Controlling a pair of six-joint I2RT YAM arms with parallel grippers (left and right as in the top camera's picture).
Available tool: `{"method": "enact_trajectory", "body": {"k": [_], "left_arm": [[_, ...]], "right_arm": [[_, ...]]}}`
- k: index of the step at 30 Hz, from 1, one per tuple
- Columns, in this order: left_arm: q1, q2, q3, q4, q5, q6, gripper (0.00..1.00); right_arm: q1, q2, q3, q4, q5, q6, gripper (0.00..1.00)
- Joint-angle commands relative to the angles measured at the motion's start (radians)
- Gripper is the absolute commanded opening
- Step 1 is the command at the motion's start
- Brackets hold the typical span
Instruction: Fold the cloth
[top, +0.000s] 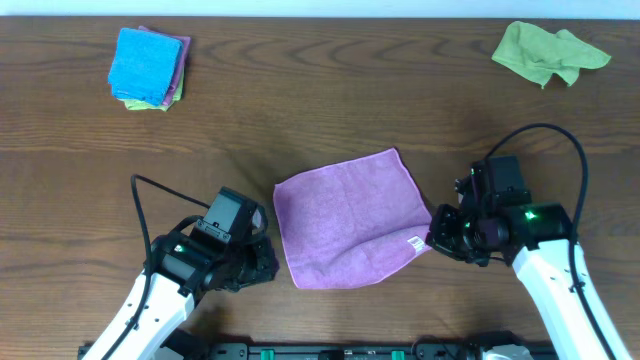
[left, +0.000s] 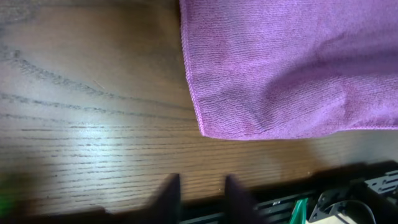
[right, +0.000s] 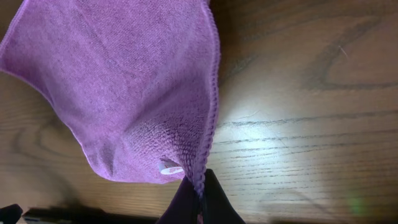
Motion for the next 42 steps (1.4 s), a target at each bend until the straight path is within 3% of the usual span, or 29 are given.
{"method": "enact_trajectory", "body": {"k": [1,2,5,10,11,13,14,15,16,17,18,19,20,21,32,42], "left_arm": [[0.002,0.002,0.003,-0.004,-0.016,-0.006,0.47],[0.002,0.002,-0.01,0.004,-0.016,-0.006,0.52],[0.002,0.002,-0.064,0.06,-0.011,-0.01,0.53],[0.002,0.002,-0.188,0.278,0.056,-0.027,0.55],[0.002,0.002,-0.197,0.307,0.053,-0.027,0.55],[0.002,0.002,-0.201,0.362,0.035,-0.022,0.56],[0.002,0.002,-0.201,0.399,0.016,-0.016,0.56],[0.003,0.002,-0.201,0.433,-0.006,-0.016,0.57],[0.003,0.002,-0.201,0.464,-0.023,-0.016,0.57],[0.003,0.002,-0.201,0.504,-0.04,-0.016,0.56],[0.002,0.005,-0.201,0.554,-0.07,-0.016,0.48],[0.002,0.01,-0.201,0.588,-0.097,-0.016,0.32],[0.003,0.019,-0.201,0.617,-0.125,-0.016,0.15],[0.003,0.034,-0.201,0.649,-0.148,-0.016,0.05],[0.003,0.362,-0.2,1.043,-0.206,0.029,0.06],[0.003,0.541,-0.158,1.112,-0.264,0.109,0.05]], "right_arm": [[-0.002,-0.009,0.014,0.003,0.013,0.012,0.01],[-0.002,-0.009,0.014,0.005,0.013,0.012,0.02],[-0.002,-0.009,0.014,0.01,0.013,0.012,0.01],[-0.002,-0.009,0.014,0.015,0.013,0.012,0.02],[-0.002,-0.009,0.014,0.013,0.013,0.012,0.08],[-0.002,-0.009,0.014,0.008,0.013,0.012,0.61],[-0.002,-0.009,0.014,0.006,0.014,0.011,0.79],[-0.002,-0.009,0.014,0.009,0.015,0.008,0.87],[-0.002,-0.009,0.014,0.016,0.02,0.007,0.87],[-0.003,-0.009,0.014,0.024,0.029,0.007,0.87],[-0.003,-0.009,0.014,0.039,0.049,0.007,0.66],[-0.003,-0.009,0.014,0.056,0.075,0.008,0.25],[-0.003,-0.009,0.014,0.077,0.101,0.008,0.02],[-0.003,-0.009,0.014,0.096,0.116,0.008,0.02],[-0.002,-0.009,0.014,0.18,0.143,-0.068,0.02],[-0.002,-0.009,0.014,0.182,0.148,-0.087,0.01]]}}
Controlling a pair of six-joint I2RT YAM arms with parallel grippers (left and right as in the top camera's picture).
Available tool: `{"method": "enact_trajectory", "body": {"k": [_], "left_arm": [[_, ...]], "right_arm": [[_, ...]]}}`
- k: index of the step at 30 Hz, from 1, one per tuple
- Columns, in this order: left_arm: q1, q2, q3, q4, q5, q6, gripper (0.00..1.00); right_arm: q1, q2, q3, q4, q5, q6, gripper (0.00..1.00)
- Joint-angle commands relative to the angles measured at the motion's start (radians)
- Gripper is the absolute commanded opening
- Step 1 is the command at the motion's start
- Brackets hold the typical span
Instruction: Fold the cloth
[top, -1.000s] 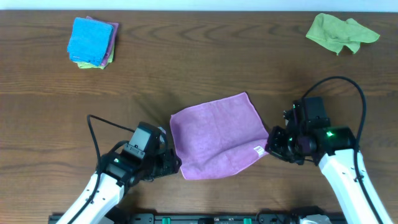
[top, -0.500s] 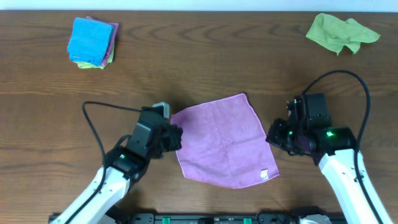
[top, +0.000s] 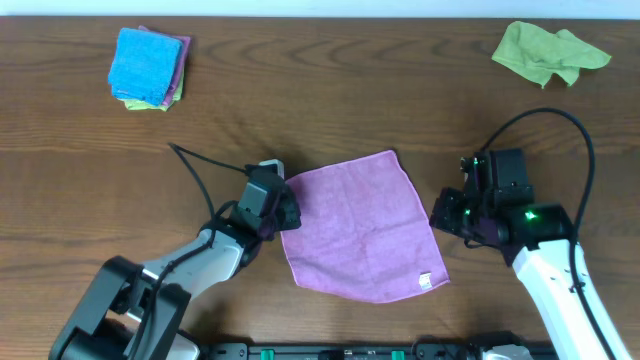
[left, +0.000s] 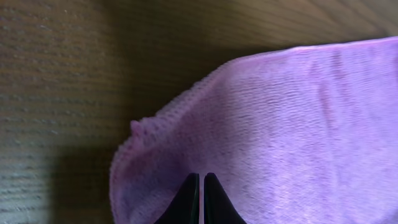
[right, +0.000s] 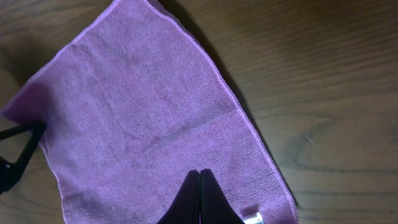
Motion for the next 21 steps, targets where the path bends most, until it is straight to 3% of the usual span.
{"method": "enact_trajectory", "body": {"k": [1,12,21], "left_arm": [[0.003,0.023,0.043,0.0,-0.051,0.065,0.06],[0.003,0.118,0.089,-0.002,-0.122,0.138,0.06],[0.044,0.294,0.252,-0.002,-0.142,0.257,0.05]], "right_arm": [[-0.002,-0.008,0.014,-0.002,0.016,-0.019,0.02],[-0.002,-0.008,0.013,-0.017,0.013,-0.019,0.02],[-0.002,-0.008,0.013,-0.037,0.013,-0.035,0.02]]}}
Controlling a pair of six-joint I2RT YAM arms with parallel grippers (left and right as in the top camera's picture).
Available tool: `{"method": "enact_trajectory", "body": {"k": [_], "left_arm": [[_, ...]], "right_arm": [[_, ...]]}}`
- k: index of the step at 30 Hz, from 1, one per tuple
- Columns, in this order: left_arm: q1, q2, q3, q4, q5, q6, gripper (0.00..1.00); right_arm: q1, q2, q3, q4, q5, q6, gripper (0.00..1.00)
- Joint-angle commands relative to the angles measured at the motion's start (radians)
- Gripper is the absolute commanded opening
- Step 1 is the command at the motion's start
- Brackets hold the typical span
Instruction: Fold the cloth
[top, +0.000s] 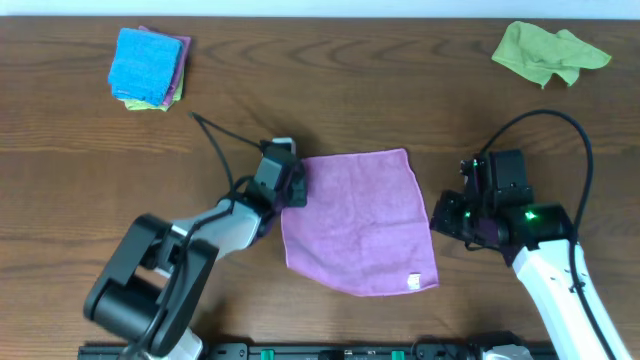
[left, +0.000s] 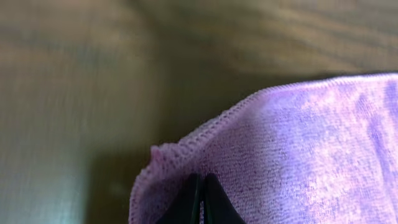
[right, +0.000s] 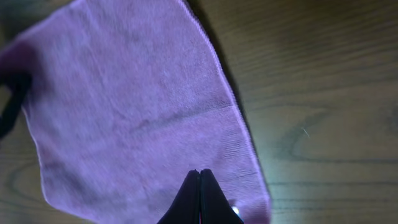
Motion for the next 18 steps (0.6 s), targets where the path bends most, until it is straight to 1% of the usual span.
{"method": "enact_trajectory", "body": {"k": [1,6,8,11,15,18], "left_arm": [[0.034,0.096,0.057,-0.011,-0.034,0.072,0.06],[0.08,0.194,0.143,-0.014,-0.011,0.079,0.06],[0.089,0.202,0.152,-0.016,0.023,0.078,0.05],[0.09,0.187,0.153,-0.017,0.032,0.079,0.05],[0.09,0.091,0.157,-0.054,0.032,0.079,0.05],[0.09,-0.045,0.158,-0.092,0.032,0.078,0.06]], "right_arm": [[-0.002,-0.008,0.013,-0.006,0.009,-0.039,0.01],[-0.002,-0.008,0.013,-0.01,0.009,-0.056,0.02],[-0.002,-0.008,0.013,-0.01,0.009,-0.057,0.02],[-0.002,-0.008,0.013,-0.01,0.009,-0.057,0.01],[-0.002,-0.008,0.013,-0.018,0.009,-0.073,0.02],[-0.002,-0.008,0.013,-0.026,0.009,-0.08,0.01]]}}
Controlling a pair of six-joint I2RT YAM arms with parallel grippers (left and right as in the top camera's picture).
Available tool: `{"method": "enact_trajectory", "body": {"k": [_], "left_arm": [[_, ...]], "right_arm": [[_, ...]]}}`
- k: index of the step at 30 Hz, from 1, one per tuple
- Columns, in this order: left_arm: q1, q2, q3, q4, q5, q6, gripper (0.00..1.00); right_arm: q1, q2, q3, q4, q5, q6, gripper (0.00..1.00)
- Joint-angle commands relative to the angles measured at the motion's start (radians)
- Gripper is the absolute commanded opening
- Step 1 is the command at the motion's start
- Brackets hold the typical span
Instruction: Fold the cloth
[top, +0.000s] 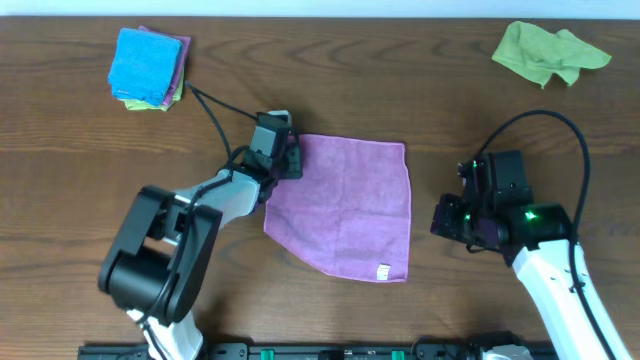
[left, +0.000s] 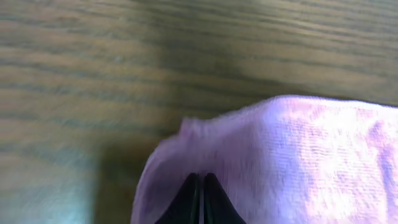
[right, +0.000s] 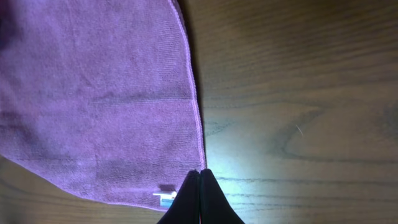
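The purple cloth (top: 345, 205) lies flat and unfolded on the wooden table, its white label (top: 382, 270) at the near right corner. My left gripper (top: 288, 160) is shut on the cloth's far left corner; in the left wrist view the cloth (left: 298, 155) bulges around the closed fingertips (left: 200, 177). My right gripper (top: 440, 222) hovers to the right of the cloth, shut with nothing in it. In the right wrist view its gripper (right: 199, 173) sits just over the cloth's right edge (right: 194, 106), close to the label (right: 163, 196).
A stack of folded cloths with a blue one on top (top: 148, 67) sits at the far left. A crumpled green cloth (top: 548, 50) lies at the far right. The left arm's black cable (top: 215, 110) runs over the table behind the gripper.
My left gripper has moved a little farther back and left with the corner in it. The cloth has shifted left with it, away from my right gripper, which stays where it was.
At first my right gripper was shut on the labelled near right corner and my left gripper stood open off the cloth's near left. Then the right had let go and the left was shut on the left corner. Since then the cloth has moved back and left.
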Motion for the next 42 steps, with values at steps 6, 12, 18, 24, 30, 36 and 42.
{"method": "enact_trajectory", "body": {"k": [6,12,18,24,30,36,42], "left_arm": [[0.007,-0.454,-0.001,-0.288,-0.037,0.019,0.06],[0.072,-0.593,-0.005,-0.694,-0.021,-0.063,0.18],[0.208,-0.525,-0.014,-0.691,0.407,0.025,0.98],[0.254,-0.384,-0.014,-0.604,0.641,0.053,0.95],[0.254,-0.245,-0.014,-0.539,0.703,0.14,0.95],[0.266,-0.175,-0.014,-0.539,0.647,0.175,0.95],[0.287,-0.16,-0.019,-0.576,0.655,0.201,0.95]], "right_arm": [[-0.002,-0.008,0.013,-0.005,0.0,-0.029,0.01],[-0.002,-0.008,0.013,-0.007,-0.148,-0.074,0.01],[-0.002,-0.01,0.013,-0.062,-0.231,-0.134,0.01],[-0.003,-0.028,0.013,-0.127,-0.233,-0.172,0.01],[-0.003,-0.079,0.013,-0.131,-0.262,-0.212,0.01],[-0.002,-0.088,0.011,-0.106,-0.279,-0.265,0.01],[-0.002,-0.002,0.01,0.094,-0.279,-0.264,0.01]]}}
